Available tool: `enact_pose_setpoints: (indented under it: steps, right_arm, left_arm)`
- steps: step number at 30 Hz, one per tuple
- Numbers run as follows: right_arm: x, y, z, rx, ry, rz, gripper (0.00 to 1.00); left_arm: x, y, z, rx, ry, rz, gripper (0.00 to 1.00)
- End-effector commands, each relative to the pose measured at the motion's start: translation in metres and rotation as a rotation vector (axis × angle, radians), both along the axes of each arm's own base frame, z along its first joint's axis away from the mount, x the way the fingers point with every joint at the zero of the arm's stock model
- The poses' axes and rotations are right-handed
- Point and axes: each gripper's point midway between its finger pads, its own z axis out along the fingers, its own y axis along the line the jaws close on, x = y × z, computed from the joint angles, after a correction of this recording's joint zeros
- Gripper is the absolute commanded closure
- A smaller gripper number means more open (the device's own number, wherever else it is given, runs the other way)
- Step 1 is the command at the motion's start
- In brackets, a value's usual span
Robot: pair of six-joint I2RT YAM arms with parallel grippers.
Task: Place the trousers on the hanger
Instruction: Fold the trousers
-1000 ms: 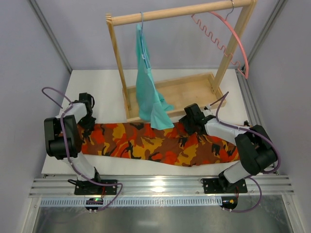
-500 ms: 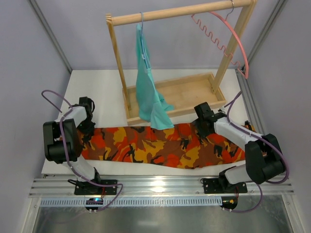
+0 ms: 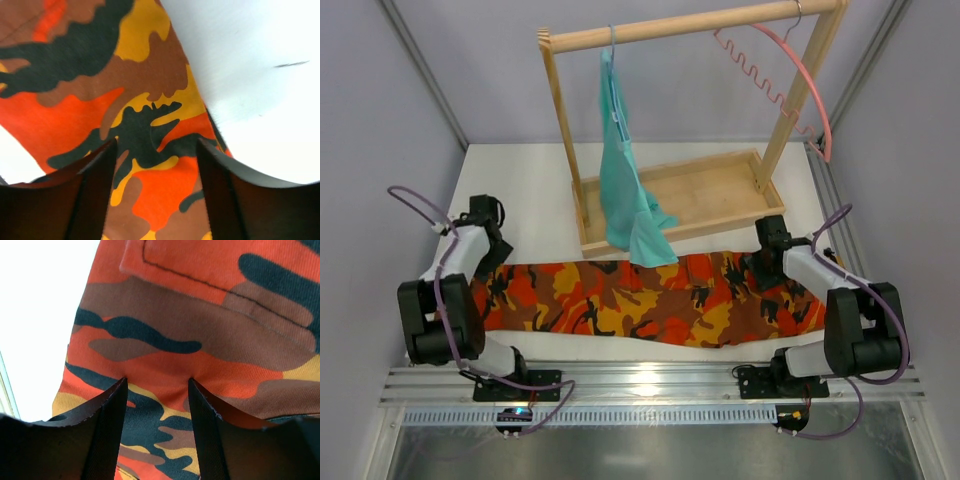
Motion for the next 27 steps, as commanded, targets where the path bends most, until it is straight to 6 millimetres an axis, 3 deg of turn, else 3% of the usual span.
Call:
enact_pose_setpoints:
  steps: [1,2,6,7,11,14,17,19,23,27]
  right_arm:
    - [-0.006,-0.013,-0.007,-0.012,0.048,-0.008,0.45]
    - [-0.006,-0.016,-0.001,-0.016,0.040,-0.013,0.45]
    - [0.002,-0.030,0.022,-0.020,0.019,-0.015,0.45]
    - [0.002,-0.043,0.025,-0.016,0.020,-0.059,0.46]
    - [-0.002,-0.060,0.032,-0.008,0.007,-0.082,0.47]
    - [-0.004,-0.065,0.030,0.006,-0.001,-0.075,0.48]
    - [-0.004,-0.069,0.027,-0.015,0.008,-0.057,0.49]
    - [-0.008,-0.071,0.021,-0.009,0.018,-0.058,0.49]
    - [-0.014,-0.081,0.006,0.009,0.039,-0.098,0.50]
    - [-0.027,-0.106,-0.010,0.011,0.096,-0.155,0.50]
  left_arm:
    - [0.001,0.020,0.047,0.066,-0.109,0.007,0.31]
    - [-0.005,0.027,0.059,0.080,-0.141,0.030,0.30]
    - [-0.036,0.046,0.066,0.115,-0.111,0.066,0.28]
    - [-0.046,0.044,0.059,0.092,-0.083,0.073,0.28]
    - [-0.073,0.048,0.040,-0.016,-0.065,0.189,0.32]
    - [-0.098,0.049,0.023,-0.099,-0.049,0.300,0.44]
    - [-0.116,0.052,0.025,-0.080,-0.041,0.413,0.51]
    - [-0.117,0.054,0.024,-0.081,-0.078,0.455,0.48]
    - [-0.116,0.048,-0.010,-0.169,-0.061,0.491,0.49]
    - [-0.103,0.044,-0.038,-0.256,0.003,0.478,0.52]
